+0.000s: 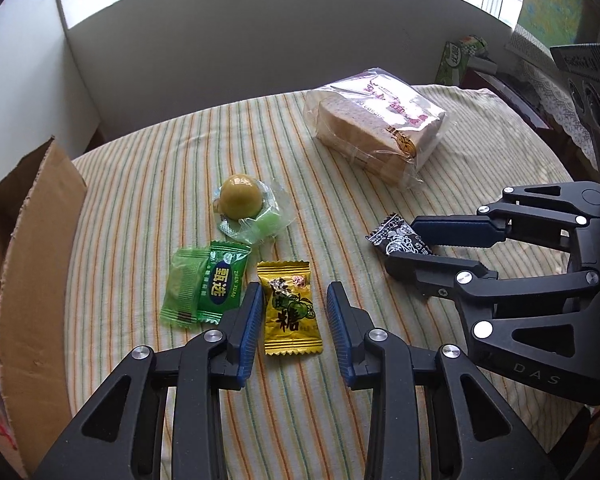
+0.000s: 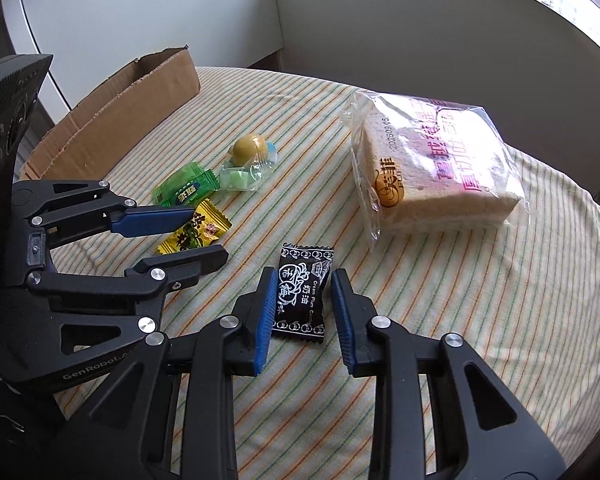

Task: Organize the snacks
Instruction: 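Grasp the yellow candy with the left tool while the right tool grasps the black candy, then carry both candies over the cardboard box and open both tools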

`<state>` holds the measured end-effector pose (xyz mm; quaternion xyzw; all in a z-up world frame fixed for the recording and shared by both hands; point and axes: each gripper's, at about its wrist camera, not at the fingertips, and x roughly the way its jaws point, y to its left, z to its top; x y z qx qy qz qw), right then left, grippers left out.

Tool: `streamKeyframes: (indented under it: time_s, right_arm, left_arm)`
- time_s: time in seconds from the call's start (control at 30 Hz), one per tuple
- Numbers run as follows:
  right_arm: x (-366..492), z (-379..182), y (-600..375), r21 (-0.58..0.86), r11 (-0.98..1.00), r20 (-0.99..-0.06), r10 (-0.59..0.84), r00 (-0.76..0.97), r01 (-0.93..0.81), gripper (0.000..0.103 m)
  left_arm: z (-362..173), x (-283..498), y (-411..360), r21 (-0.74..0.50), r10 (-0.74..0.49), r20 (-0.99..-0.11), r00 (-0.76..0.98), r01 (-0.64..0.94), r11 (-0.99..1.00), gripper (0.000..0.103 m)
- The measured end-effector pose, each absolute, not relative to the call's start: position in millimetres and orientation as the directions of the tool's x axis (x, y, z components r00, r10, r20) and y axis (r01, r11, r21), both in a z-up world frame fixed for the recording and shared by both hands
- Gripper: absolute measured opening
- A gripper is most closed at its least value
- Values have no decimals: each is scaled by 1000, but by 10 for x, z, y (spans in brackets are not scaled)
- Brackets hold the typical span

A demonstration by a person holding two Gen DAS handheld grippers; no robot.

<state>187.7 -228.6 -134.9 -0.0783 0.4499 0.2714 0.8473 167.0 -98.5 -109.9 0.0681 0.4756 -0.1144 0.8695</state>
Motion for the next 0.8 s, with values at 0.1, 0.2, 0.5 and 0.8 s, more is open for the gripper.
streamKeyframes:
  time_s: [0.1, 0.2, 0.5, 0.8]
  right_arm:
    - [1865, -1349, -2272, 106, 845, -806, 382, 452, -524, 27]
    - [1830, -1340, -2279, 106, 848, -807, 378, 453, -519, 26]
    - [1693, -1216, -2291, 97, 864, -802, 362, 476, -493, 26]
    - [1528, -892, -2163, 71, 863, -776, 363, 516, -500, 26]
  left_arm:
    - [-1088, 1669, -976, 21, -125, -842, 524, 264, 964, 23]
    - [-1080, 1636, -968, 25, -124, -841, 526, 267, 963, 22]
    - [-967, 1495, -891, -13, -154, -827, 540, 257, 966, 22]
    - [-704, 1316, -712, -39, -170, -792, 586, 230, 973, 22]
